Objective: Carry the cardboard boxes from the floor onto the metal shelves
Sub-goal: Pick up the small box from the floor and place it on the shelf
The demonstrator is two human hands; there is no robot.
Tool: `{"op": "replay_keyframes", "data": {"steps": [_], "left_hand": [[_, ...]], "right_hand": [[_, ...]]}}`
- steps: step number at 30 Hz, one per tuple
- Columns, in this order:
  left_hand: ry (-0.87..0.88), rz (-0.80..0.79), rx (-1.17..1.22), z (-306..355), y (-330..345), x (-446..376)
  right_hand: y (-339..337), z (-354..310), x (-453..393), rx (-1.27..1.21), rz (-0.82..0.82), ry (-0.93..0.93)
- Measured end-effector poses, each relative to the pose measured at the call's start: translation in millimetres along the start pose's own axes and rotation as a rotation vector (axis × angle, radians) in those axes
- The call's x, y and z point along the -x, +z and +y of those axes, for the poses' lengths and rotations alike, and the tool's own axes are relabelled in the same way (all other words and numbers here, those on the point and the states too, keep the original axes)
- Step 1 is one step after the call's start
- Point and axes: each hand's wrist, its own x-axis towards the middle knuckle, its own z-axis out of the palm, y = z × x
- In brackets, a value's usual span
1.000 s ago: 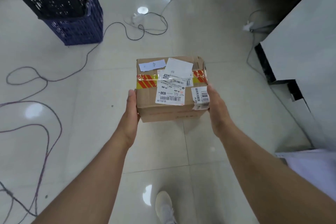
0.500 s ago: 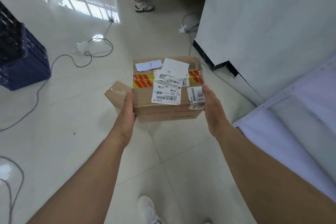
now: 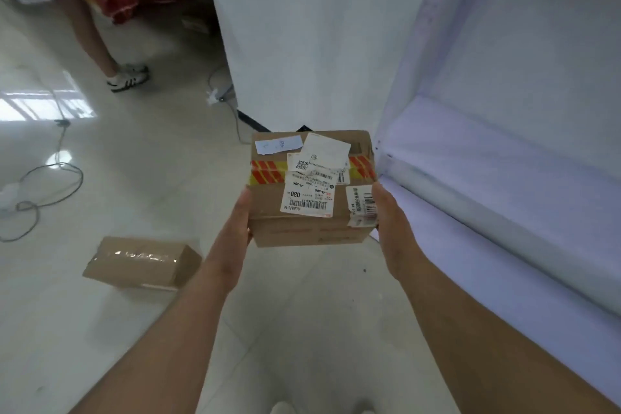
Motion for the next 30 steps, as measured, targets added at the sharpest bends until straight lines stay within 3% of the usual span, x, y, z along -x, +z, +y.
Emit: {"op": "replay_keyframes", "data": {"steps": [8, 14, 24, 30], "left_hand": [[0.069, -0.303, -0.106, 34, 78, -31], [0.066, -0.429, -0.144, 43, 119, -51], [0.063, -0.539, -0.191, 49, 199, -87], [0.115, -0.607, -0.267, 51, 247, -120]], "right_hand": [[-74, -16, 14, -0.028, 0.303, 0.000], [-108, -22, 17, -0.083, 0.436, 0.001], [-174, -20, -5, -0.082, 0.503, 0.007], [-220, -10, -26, -0.116, 0.404, -0.050]]}}
